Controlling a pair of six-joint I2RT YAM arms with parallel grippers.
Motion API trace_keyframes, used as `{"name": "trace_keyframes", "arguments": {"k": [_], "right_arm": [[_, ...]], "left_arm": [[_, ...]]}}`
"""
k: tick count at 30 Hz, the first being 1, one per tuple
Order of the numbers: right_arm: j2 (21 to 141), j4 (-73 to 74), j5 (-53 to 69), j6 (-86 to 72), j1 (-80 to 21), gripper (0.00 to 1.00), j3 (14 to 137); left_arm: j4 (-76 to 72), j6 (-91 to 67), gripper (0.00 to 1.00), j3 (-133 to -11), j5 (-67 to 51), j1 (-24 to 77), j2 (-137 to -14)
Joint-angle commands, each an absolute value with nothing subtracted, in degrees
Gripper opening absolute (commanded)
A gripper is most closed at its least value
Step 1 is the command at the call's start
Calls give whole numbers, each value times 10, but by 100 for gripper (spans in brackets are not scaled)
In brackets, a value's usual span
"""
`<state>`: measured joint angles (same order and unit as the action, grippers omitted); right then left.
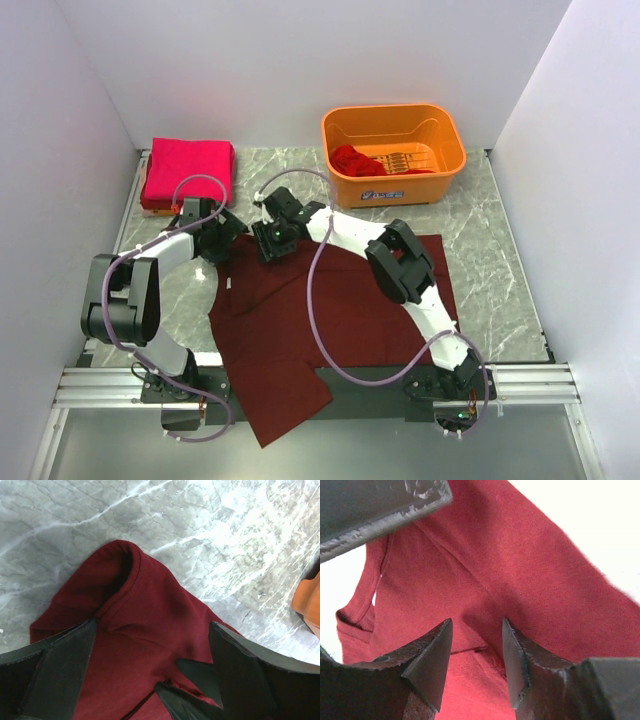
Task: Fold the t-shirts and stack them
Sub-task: Fold the tshirt
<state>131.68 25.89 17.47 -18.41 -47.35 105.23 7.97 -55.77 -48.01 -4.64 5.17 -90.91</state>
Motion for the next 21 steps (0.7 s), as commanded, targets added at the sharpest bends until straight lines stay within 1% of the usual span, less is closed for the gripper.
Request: {"name": "trace_keyframes", "arguments": {"k": [1, 2, 4, 5, 6, 7, 11, 12, 14, 21], "right_arm": [[1332, 286, 160, -179, -481, 52, 1085], [1332, 286, 160, -178, -483, 52, 1083], [1327, 279, 158, -177, -485, 47, 1066], [1324, 276, 153, -177, -486, 42, 1060], [1303, 270, 142, -178, -489, 26, 1040], [1297, 263, 140, -178, -489, 19, 1027], [1270, 253, 129, -181, -492, 14, 1000], [1260, 251, 129, -180, -496, 8, 996], [1246, 238, 128, -181, -498, 5, 978], [1199, 207, 140, -180, -509, 0, 932]], "left_arm": [[71, -537, 99, -475, -33, 46, -915], [69, -535, 99, -473, -32, 45, -917], [66, -534, 100, -470, -33, 45, -921], [67, -534, 99, -470, -33, 44, -924], [71, -533, 99, -476, -33, 45, -935], [72, -533, 99, -477, -29, 44, -937], [86, -533, 99, -482, -11, 43, -942], [88, -533, 99, -483, -10, 43, -944], [91, -534, 99, -483, -2, 43, -945], [105, -533, 99, -490, -2, 41, -963]]}}
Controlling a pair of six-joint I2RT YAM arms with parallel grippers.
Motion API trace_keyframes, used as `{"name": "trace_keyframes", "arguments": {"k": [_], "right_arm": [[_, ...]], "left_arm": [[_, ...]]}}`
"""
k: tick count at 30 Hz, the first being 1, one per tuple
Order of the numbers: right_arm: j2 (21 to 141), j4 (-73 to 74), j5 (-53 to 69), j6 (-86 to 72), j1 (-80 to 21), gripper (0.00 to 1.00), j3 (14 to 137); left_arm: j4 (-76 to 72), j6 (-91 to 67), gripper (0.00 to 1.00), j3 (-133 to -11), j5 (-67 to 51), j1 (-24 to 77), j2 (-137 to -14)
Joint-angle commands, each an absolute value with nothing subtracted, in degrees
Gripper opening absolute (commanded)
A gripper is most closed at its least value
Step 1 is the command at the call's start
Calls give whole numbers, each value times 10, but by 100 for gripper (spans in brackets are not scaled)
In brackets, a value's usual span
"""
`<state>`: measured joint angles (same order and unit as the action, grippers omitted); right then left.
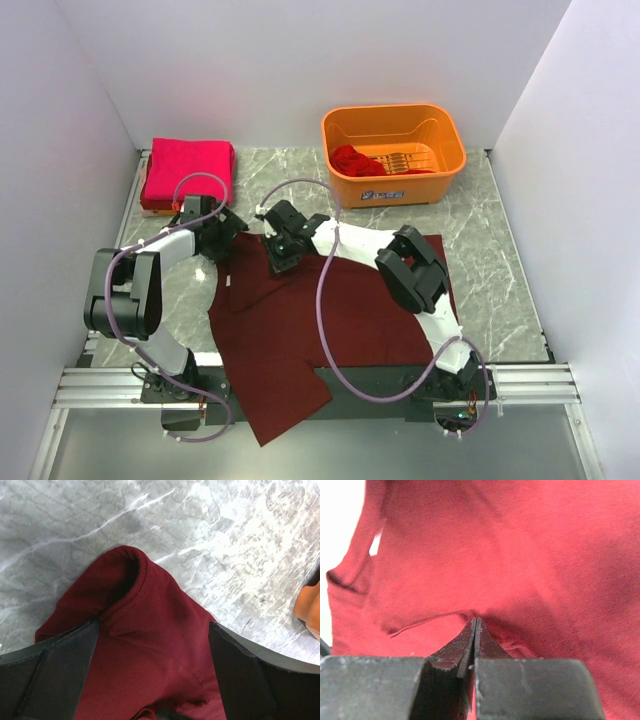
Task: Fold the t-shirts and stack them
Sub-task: Fold the tshirt
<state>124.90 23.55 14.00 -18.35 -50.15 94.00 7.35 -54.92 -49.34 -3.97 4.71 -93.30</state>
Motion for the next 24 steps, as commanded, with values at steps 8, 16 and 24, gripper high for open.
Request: {"name": "trace_keyframes", "arguments": {"k": [8, 16, 24], "right_arm": [[1152, 185, 148, -177, -514, 0, 861], [1143, 171, 120, -164, -515, 7, 855], [1228, 207, 70, -137, -515, 36, 985]], "left_arm": [[117, -529, 100, -494, 19, 39, -962], [118, -523, 99, -493, 18, 38, -950], [117, -519, 100, -490, 11, 39, -952]]}}
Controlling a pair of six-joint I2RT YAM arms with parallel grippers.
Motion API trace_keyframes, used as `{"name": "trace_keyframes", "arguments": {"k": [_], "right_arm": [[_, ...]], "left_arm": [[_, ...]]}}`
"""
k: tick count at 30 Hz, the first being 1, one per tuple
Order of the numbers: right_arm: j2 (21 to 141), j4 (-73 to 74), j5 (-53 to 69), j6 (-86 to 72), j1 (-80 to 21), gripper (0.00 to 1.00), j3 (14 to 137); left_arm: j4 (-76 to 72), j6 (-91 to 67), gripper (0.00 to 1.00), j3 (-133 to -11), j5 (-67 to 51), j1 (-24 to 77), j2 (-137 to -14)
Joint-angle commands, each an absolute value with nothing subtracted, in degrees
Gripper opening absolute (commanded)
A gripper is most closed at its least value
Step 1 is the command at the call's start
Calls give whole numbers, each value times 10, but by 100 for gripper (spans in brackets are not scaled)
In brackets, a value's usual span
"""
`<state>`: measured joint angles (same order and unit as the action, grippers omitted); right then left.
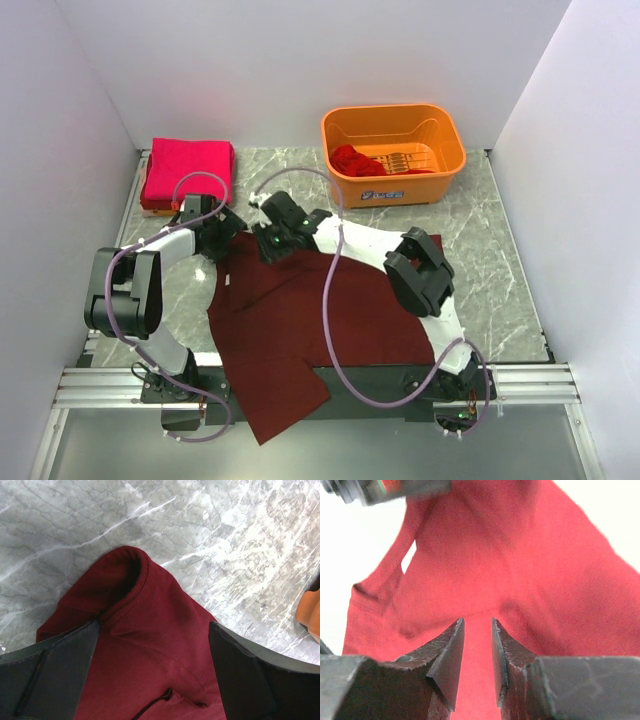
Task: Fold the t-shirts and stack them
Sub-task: Fold the tshirt
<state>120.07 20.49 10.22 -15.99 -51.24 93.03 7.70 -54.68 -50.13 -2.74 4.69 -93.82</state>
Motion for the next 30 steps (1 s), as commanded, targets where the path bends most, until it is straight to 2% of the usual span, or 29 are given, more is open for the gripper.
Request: {"name": "trace_keyframes", "arguments": {"k": [1, 6, 14, 21, 24, 30], "right_arm": [[1238, 220, 69, -127, -515, 36, 998], [1293, 252, 59, -116, -514, 36, 1056], [1288, 237, 87, -127, -515, 34, 1013], [1259, 214, 91, -136, -515, 16, 958], [1248, 211, 92, -139, -515, 3, 946], [1207, 189, 101, -152, -516, 1, 907]], "left_arm": [[116, -519, 99, -490, 11, 38, -952], [119, -518, 99, -492, 10, 38, -953], [121, -515, 99, -493, 18, 38, -954], [126, -515, 99, -496, 24, 38, -961], [126, -515, 100, -495, 26, 37, -962], [128, -514, 99, -495, 30, 37, -960]]}}
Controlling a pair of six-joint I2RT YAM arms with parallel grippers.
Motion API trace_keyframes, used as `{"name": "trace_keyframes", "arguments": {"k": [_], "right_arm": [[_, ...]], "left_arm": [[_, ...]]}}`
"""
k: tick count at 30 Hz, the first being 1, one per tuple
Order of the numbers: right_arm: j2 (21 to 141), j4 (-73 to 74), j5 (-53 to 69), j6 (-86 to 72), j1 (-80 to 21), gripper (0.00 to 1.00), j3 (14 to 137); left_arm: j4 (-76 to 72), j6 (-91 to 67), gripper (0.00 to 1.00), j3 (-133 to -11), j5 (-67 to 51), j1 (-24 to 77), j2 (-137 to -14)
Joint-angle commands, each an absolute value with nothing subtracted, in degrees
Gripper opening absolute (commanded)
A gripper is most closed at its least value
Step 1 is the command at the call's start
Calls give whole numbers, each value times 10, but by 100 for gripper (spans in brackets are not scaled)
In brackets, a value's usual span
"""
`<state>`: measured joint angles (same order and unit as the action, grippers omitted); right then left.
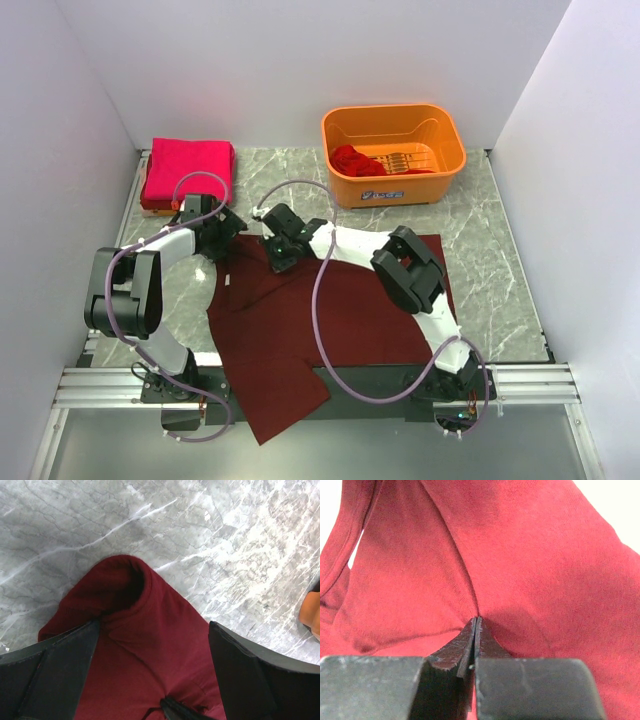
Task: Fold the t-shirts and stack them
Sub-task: Fold the tshirt
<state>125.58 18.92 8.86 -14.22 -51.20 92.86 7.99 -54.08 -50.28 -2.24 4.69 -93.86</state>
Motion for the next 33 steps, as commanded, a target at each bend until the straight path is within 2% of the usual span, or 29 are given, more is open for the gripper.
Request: {"name": "trace_keyframes", "arguments": {"k": [1, 11, 18, 19, 20, 25, 33], "right_arm": [[1194, 185, 105, -152, -516, 1, 901], [1143, 145, 118, -162, -518, 0, 832], [1145, 148, 106, -154, -519, 1, 832], [1152, 152, 99, -153, -519, 4, 838], [1157, 153, 86, -153, -519, 12, 849], [1199, 189, 69, -133, -519, 31, 903], [1239, 217, 58, -123, -519, 38, 937]], "left_arm": [[128, -515, 99, -496, 31, 37, -961], [129, -514, 100, -497, 31, 37, -964], [130, -512, 100, -499, 28, 37, -966], [129, -512, 100, -500, 27, 37, -966], [130, -511, 99, -500, 27, 37, -967], [132, -510, 100, -500, 26, 37, -968], [130, -508, 99, -500, 26, 37, -968]]}}
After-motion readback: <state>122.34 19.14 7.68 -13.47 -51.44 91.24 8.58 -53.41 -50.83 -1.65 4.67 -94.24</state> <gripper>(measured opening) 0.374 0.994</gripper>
